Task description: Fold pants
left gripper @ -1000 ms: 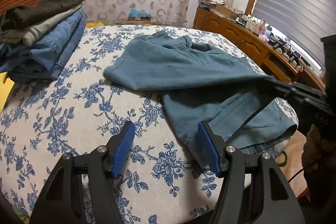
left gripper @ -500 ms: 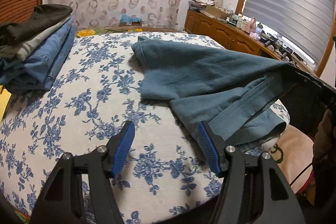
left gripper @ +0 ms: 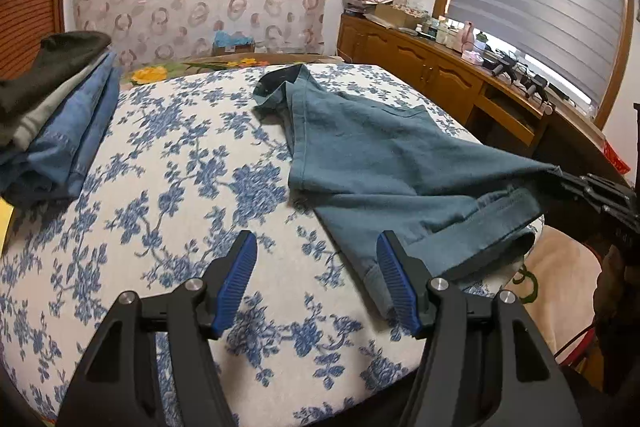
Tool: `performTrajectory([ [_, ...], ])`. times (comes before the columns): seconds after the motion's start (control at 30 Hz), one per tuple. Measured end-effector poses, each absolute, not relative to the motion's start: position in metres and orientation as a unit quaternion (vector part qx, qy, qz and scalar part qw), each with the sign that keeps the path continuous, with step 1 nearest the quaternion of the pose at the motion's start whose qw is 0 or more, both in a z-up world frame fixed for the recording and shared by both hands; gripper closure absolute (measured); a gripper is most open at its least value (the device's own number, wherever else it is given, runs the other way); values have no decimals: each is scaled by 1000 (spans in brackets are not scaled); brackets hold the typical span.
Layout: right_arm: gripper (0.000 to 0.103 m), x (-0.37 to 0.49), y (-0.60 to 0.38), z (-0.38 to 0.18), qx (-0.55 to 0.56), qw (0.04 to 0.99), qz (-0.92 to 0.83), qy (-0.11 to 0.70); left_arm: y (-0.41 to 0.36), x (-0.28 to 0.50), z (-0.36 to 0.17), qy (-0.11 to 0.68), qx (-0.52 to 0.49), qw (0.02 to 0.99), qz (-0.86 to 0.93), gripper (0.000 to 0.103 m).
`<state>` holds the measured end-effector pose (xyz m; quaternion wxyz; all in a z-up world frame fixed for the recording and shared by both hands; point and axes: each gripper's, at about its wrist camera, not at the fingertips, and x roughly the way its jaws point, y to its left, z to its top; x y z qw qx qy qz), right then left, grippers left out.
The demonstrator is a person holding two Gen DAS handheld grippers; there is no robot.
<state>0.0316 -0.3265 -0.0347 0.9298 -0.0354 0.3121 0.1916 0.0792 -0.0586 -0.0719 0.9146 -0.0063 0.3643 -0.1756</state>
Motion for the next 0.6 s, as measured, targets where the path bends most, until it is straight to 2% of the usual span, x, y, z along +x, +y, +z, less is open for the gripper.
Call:
performTrajectory([
  [0.23, 98, 27, -339, -47, -36, 927, 174, 331, -77, 84, -69, 362, 8, 912, -191, 41],
  [0.6, 98, 31, -355, -86, -14, 908, 165, 385, -90, 89, -97, 398, 24, 898, -188, 41],
])
